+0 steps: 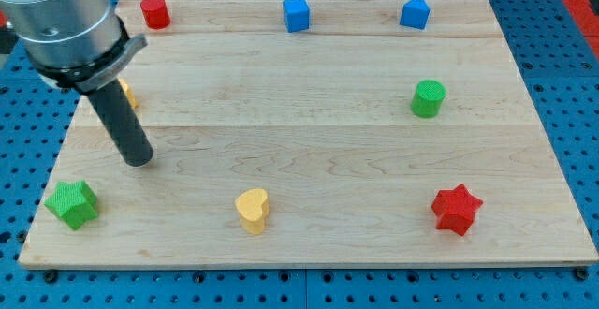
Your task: Point your arm at the bottom of the green circle
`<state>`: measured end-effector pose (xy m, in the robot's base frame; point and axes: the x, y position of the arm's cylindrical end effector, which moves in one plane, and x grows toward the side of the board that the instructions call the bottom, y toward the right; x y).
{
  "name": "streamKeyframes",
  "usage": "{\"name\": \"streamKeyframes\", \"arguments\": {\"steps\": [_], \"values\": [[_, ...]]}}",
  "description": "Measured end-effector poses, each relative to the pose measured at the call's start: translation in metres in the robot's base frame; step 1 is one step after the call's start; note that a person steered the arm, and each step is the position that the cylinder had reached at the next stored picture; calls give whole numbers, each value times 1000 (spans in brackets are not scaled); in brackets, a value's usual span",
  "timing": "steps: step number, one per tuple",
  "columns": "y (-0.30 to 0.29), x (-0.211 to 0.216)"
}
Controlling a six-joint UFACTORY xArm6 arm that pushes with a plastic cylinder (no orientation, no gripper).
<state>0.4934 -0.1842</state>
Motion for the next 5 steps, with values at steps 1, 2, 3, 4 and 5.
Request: {"name": "streamKeyframes", "arguments": {"steps": [1, 2, 3, 4, 5], "values": [[0, 0], [60, -2], [177, -37], [287, -33], [342, -53]]}}
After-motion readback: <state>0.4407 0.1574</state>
